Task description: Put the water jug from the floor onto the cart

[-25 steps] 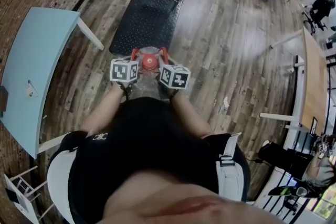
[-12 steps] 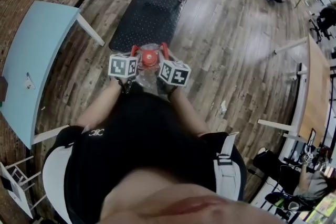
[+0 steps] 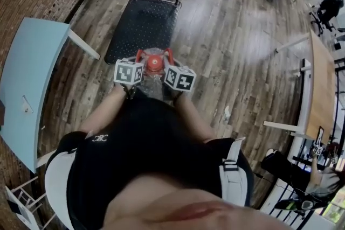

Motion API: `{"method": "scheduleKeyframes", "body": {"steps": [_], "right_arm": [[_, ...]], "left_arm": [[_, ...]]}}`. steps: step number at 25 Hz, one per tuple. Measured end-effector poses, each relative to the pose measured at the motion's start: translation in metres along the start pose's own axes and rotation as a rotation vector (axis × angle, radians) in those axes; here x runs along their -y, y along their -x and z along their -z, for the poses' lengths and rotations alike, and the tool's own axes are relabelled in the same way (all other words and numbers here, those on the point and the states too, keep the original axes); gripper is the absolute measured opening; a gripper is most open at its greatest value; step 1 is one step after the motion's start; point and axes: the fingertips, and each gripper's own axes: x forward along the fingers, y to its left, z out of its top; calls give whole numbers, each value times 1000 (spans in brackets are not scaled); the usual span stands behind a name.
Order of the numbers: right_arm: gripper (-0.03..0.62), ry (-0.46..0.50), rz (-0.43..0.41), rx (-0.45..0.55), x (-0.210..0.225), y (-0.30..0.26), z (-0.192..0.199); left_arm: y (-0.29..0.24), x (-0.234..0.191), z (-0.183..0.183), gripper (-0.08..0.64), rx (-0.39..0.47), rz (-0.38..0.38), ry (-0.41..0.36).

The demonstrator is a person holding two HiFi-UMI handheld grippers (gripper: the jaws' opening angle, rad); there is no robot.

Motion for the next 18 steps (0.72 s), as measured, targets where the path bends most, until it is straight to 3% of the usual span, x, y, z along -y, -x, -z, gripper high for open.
{"method": "scheduleKeyframes", "body": {"steps": [18], "right_arm": [[15,-36,141,-74,28,-141,-82]], "left_arm": [[-116,-93,-106,35,-97,146,30]]}}
